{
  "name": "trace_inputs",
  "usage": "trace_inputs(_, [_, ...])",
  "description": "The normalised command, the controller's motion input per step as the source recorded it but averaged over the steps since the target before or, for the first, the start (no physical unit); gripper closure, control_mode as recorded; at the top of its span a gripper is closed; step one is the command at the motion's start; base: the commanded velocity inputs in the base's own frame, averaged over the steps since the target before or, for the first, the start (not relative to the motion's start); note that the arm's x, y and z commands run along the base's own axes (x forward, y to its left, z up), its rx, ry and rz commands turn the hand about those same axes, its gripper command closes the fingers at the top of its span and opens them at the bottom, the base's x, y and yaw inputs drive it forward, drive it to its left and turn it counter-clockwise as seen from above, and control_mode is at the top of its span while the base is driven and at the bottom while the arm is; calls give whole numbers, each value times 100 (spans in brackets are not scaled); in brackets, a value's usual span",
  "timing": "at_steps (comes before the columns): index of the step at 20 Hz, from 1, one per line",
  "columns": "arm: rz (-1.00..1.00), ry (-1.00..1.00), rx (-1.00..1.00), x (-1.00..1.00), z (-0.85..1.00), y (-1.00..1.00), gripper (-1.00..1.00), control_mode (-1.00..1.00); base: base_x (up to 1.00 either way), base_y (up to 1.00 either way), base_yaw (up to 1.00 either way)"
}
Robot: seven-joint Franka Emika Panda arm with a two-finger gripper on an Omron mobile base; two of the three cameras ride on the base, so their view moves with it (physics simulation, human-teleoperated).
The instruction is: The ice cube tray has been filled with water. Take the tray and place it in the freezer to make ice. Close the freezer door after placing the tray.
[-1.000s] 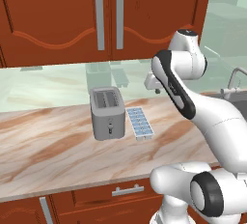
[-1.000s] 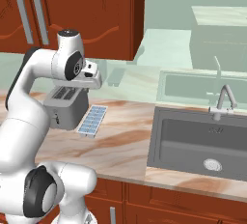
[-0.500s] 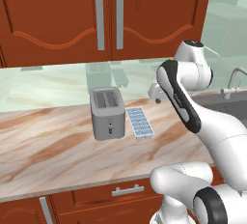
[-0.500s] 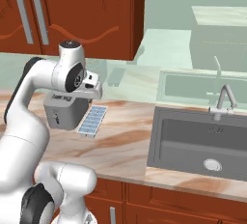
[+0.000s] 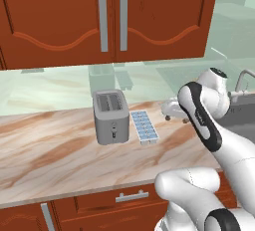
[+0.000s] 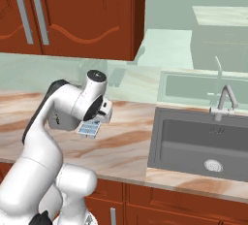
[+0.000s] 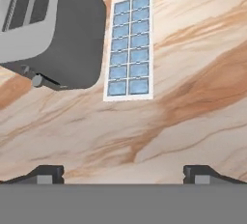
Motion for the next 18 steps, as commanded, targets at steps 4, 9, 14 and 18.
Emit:
trace_inputs(4, [-6, 14, 21, 36, -51, -1, -100, -100, 0, 0, 0])
trace_inputs(9, [-13, 22, 21, 62, -35, 0, -100, -100, 0, 0, 0])
trace_inputs(14, [-19, 30, 20, 80, -32, 0, -100, -100, 0, 0, 0])
trace_inputs(18, [-21, 31, 20, 70, -29, 0, -100, -100, 0, 0, 0])
